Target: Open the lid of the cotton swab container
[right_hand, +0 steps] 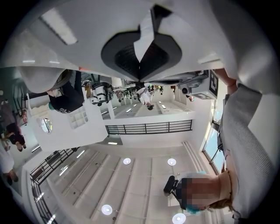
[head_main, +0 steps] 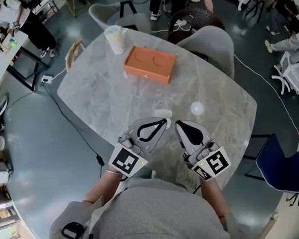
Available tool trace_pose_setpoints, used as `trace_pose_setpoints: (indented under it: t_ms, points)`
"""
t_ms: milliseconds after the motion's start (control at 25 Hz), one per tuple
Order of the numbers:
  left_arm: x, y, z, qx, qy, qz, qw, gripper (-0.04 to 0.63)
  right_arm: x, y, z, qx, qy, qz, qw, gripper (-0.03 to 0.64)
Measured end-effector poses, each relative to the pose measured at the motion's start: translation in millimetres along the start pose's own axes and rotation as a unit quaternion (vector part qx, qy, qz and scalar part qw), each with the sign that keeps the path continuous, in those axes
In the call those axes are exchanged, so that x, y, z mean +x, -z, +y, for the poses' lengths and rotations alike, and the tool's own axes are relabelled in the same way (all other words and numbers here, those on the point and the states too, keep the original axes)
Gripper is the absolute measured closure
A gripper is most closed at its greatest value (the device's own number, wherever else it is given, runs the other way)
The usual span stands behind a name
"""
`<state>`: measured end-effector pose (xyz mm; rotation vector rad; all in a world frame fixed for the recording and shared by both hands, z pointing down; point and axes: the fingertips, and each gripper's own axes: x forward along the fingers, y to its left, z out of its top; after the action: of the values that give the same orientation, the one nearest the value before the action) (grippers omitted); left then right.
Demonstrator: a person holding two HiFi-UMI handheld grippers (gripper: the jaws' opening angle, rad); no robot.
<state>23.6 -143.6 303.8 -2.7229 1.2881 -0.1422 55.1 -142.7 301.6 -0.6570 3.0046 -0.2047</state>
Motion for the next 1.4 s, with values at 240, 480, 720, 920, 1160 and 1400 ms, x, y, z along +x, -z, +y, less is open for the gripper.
trace_pose_setpoints:
  t_ms: [240,480,720,920,1160,1400]
  points:
    - [-52,-13,-22,-0.026,0.013,-0.018,0.9994,0.597,-3,-6,60,-0.005,0.021,-0.013,1.0,0.615]
    - [-111,-21,-49,-0.016,0.034,-0.026,0.999,0.595,-12,-3,127,-0.01,0.052,-0.019,0.998,0.615]
    - [-170,-27,-79,-0.021,0.052,-0.029,0.998,0.596,-26,1,192,-0.011,0.08,-0.028,0.996,0.614]
    - [-214,-29,-99,-0.027,0.053,-0.03,0.9978,0.596,-34,4,236,-0.009,0.095,-0.035,0.995,0.614]
    - [-245,-33,-112,-0.025,0.05,-0.035,0.9978,0.596,-43,-2,269,-0.018,0.111,-0.051,0.992,0.614]
    - [-254,-42,-121,-0.024,0.05,-0.044,0.9975,0.595,-52,-4,279,-0.027,0.124,-0.05,0.991,0.615]
